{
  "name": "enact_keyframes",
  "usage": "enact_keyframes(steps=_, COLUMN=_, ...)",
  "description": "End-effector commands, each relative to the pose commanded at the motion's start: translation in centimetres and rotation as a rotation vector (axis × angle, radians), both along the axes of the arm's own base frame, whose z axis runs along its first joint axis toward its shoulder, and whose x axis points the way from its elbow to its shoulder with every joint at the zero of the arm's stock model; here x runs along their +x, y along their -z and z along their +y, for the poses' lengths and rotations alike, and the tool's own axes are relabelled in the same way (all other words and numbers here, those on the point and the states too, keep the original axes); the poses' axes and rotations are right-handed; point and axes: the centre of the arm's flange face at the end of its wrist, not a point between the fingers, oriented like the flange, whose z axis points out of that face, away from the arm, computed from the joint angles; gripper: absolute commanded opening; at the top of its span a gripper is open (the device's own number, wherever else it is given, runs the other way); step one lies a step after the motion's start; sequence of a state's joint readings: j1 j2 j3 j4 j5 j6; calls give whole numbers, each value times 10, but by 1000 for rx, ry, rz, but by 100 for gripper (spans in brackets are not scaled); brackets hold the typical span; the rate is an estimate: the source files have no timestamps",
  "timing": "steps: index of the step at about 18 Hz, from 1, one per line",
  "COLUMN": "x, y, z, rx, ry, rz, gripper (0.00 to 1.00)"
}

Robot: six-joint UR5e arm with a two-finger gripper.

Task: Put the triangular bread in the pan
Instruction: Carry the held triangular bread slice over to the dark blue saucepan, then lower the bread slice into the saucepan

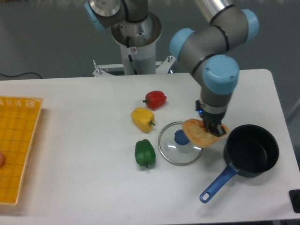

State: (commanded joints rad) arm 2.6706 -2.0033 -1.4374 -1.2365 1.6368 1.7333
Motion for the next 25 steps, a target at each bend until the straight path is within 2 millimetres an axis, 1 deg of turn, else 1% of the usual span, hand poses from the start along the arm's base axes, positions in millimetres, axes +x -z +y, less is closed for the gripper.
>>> enact_keyframes(steps=2, x=-5, y=1, z=1, rx=-1, ry=18, rz=1, gripper=0)
enact_keyframes(steps=3, x=-8, y=3, z=-1, rx=0, ry=12, rz=-1, gripper=0)
enact_keyframes(steps=6, x=-18, y=12, z=1, rx=-3, ry=9, rz=-8, gripper=0)
enact_keyframes(steps=8, x=-26, y=18, z=-3, rx=-2, ry=-6, rz=-17, gripper=0)
enact_keyframes(steps=10, x=-36, y=17, z=-5, rx=1, ry=-18, rz=-15, gripper=0)
enact_keyframes(steps=13, x=-48, y=21, z=-7, rx=-1, ry=-27, rz=-19, gripper=0)
enact_keyframes(steps=18, x=-56, y=24, z=-6, rx=0, ry=-33, rz=-16, gripper=0)
enact_keyframes(steps=21, x=-69, y=29, z=-16, rx=2, ry=-49, rz=-19, gripper=0)
enact_keyframes(steps=25, x=-82, y=30, z=-27, rx=6, ry=-66, rz=-16, gripper=0)
